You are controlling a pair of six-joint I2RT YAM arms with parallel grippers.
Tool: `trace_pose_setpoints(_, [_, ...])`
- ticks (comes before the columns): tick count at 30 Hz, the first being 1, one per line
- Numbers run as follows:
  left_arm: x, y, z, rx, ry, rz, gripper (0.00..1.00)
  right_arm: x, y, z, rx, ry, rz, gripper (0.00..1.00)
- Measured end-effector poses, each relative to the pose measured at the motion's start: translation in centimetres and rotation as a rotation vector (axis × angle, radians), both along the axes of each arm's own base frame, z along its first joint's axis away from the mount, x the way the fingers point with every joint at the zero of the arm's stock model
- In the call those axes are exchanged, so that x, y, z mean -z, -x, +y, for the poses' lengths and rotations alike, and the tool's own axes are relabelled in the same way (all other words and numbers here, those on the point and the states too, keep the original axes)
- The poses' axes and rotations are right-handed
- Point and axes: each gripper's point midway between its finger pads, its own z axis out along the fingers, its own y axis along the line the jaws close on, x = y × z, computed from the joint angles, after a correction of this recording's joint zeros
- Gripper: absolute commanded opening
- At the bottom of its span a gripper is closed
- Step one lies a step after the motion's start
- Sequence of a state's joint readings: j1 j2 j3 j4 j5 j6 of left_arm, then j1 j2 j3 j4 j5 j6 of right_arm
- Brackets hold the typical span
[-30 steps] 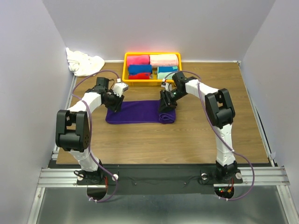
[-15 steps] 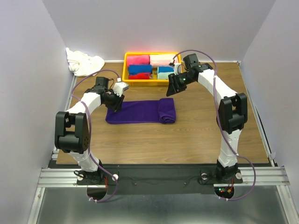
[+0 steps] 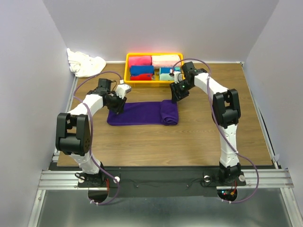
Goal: Roll the towels
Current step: Fold the towel
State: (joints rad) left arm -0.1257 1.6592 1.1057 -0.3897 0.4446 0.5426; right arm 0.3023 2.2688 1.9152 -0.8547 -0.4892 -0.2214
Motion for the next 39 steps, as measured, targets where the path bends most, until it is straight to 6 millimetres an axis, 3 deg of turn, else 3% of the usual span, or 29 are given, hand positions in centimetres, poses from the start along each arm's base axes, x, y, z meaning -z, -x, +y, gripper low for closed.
trace_pose_setpoints(2, [0.1,0.1,-0.2,0.007,-0.001,-0.001,0.37,0.4,0.3,0.0,-0.003,-0.003,0.009,0.24])
trace_pose_setpoints(3, [0.2,0.2,-0.4,0.014,-0.004,0.001,0.35,1.1,0.7,0.0,-0.004,-0.005,0.022,0.04])
trace_pose_setpoints(4, [0.4,0.4,-0.5,0.021,-0.006,0.005,0.34,1.8,1.4,-0.1,-0.007,-0.005,0.045,0.01])
trace_pose_setpoints(8, [1.5,1.3,-1.5,0.055,-0.027,0.033,0.3,2.4,5.1,-0.6,-0.004,-0.033,0.125,0.01])
trace_pose_setpoints(14, [4.4,1.8,-3.4,0.109,-0.061,0.094,0.27,2.0,13.2,-2.3,0.037,-0.028,0.275,0.01])
trace_pose_setpoints(18, [4.4,-0.3,-6.0,0.143,-0.055,0.073,0.25,1.3,17.8,-2.7,0.046,-0.053,0.385,0.47])
trace_pose_setpoints(20, [4.2,-1.6,-7.3,0.163,-0.052,0.058,0.25,1.0,19.4,-2.7,0.044,-0.069,0.43,0.54])
trace_pose_setpoints(23, [4.1,-4.5,-10.7,0.212,-0.041,0.007,0.25,0.1,21.7,-2.9,0.034,-0.088,0.48,0.55])
trace_pose_setpoints(28, [3.8,-7.9,-15.3,0.282,-0.023,-0.052,0.28,-2.6,21.1,-2.8,0.029,-0.117,0.413,0.55])
trace_pose_setpoints(33, [3.7,-8.9,-17.0,0.328,-0.019,-0.073,0.31,-4.3,17.4,-3.6,0.049,-0.144,0.308,0.5])
trace_pose_setpoints(36, [3.7,-8.7,-16.9,0.341,-0.024,-0.073,0.36,-3.2,16.2,-4.0,0.062,-0.144,0.308,0.49])
trace_pose_setpoints(39, [3.6,-7.7,-16.2,0.353,-0.025,-0.066,0.41,-0.7,16.8,-3.8,0.067,-0.14,0.367,0.47])
